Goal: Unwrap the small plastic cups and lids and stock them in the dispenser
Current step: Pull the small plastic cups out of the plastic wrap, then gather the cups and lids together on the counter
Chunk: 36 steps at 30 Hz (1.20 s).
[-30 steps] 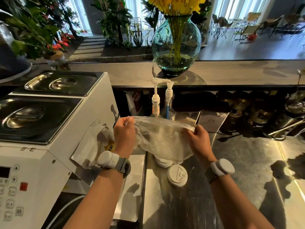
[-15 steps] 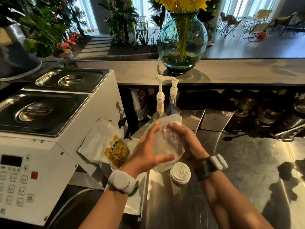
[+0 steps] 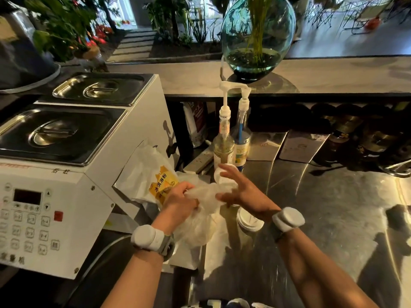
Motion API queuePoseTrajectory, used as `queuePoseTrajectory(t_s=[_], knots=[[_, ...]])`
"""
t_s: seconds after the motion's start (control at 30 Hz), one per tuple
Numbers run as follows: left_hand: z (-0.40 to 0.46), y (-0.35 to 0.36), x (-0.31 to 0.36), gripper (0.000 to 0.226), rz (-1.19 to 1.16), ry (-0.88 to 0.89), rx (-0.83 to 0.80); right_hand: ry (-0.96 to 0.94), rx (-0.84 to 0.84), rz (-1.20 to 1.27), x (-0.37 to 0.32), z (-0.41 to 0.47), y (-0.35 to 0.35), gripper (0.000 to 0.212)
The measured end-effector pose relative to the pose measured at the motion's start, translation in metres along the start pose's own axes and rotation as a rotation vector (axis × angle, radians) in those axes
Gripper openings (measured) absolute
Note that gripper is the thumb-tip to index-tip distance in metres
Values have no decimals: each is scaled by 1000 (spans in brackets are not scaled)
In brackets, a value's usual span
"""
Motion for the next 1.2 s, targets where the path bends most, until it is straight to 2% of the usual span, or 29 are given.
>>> queuePoseTrajectory(t_s=[0.03, 0.1, 0.17, 0.23, 0.33, 0.5, 0.67, 0.77, 0.83, 0.97, 1.2], knots=[[0, -1, -2, 28, 4, -22, 8, 7, -82, -67, -1, 3, 5, 74], [1, -1, -2, 32, -4, -33, 14, 50, -154, -159, -1, 8, 14, 55], [1, -4, -3, 31, -16, -30, 4, 47, -70, -213, -1, 21, 20, 28], [-2, -8, -3, 30, 3, 0, -12, 24, 57, -229, 2, 37, 22, 17], [-6, -5, -8, 36, 130, 57, 34, 98, 122, -236, 4, 63, 21, 19], [-13, 13, -18, 45, 522, 197, 124, 152, 185, -311, 8, 97, 34, 24], [-14, 24, -29, 55, 795, 211, 153, 118, 265, -700, 1, 110, 49, 33], [-12, 37, -28, 67, 949, 133, 69, 81, 333, -843, -1, 108, 51, 54], [-11, 46, -27, 71, 1019, 65, 10, 36, 320, -789, -2, 105, 51, 57], [-11, 54, -26, 74, 1155, 36, -50, -45, 319, -658, -8, 92, 37, 45], [-15, 39, -11, 73, 1019, 118, 47, -64, 343, -507, -12, 60, 11, 33]])
Point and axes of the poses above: each hand's wrist, its own z-axis towards the middle knuckle, its own y-axis out of the palm, x = y × z, the point moved 2 cm from there along z, towards the middle knuckle, and after that the axes turned 12 degrees about y, right-handed, at the moved point
